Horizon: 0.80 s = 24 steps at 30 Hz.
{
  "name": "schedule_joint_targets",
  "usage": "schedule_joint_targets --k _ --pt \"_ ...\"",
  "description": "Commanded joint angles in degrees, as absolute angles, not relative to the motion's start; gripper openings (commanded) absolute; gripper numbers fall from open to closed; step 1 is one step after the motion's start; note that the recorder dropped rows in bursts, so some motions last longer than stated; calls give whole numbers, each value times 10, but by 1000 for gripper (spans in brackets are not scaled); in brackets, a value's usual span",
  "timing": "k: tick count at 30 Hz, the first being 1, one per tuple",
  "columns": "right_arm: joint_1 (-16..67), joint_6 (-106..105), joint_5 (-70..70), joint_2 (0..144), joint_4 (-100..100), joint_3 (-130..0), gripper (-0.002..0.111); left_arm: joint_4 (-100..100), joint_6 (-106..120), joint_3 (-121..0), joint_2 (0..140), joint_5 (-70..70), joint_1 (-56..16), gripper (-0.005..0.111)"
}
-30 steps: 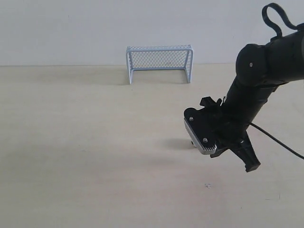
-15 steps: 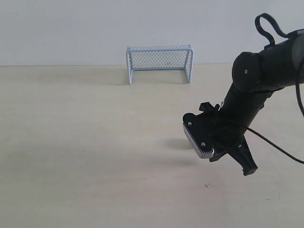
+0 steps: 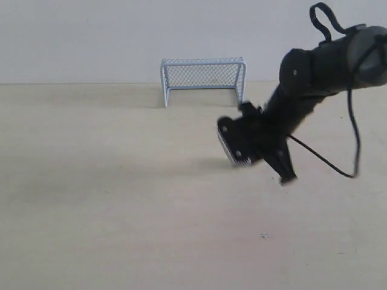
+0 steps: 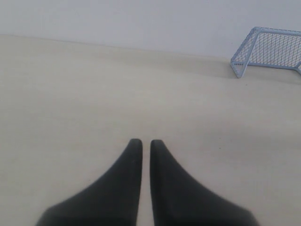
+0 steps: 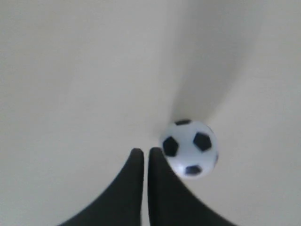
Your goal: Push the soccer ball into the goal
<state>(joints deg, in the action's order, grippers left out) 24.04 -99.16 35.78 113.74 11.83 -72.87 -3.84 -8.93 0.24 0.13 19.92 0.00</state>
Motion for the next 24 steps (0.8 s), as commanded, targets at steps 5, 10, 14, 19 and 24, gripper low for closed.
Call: schedule_joint_targets --k 5,10,14,19,24 --pt "245 -909 118 1100 189 -795 0 -36 -95 0 0 195 1 6" --pt "245 -909 154 1069 170 -731 0 -36 -95 0 0 195 1 6" --pt "245 -902 185 1030 170 -672 0 -36 -95 0 0 195 1 6" --pt "245 -841 213 958 171 -590 0 -36 -95 0 0 195 1 6" --pt "245 -762 217 875 174 -506 0 -36 -95 0 0 195 1 6"
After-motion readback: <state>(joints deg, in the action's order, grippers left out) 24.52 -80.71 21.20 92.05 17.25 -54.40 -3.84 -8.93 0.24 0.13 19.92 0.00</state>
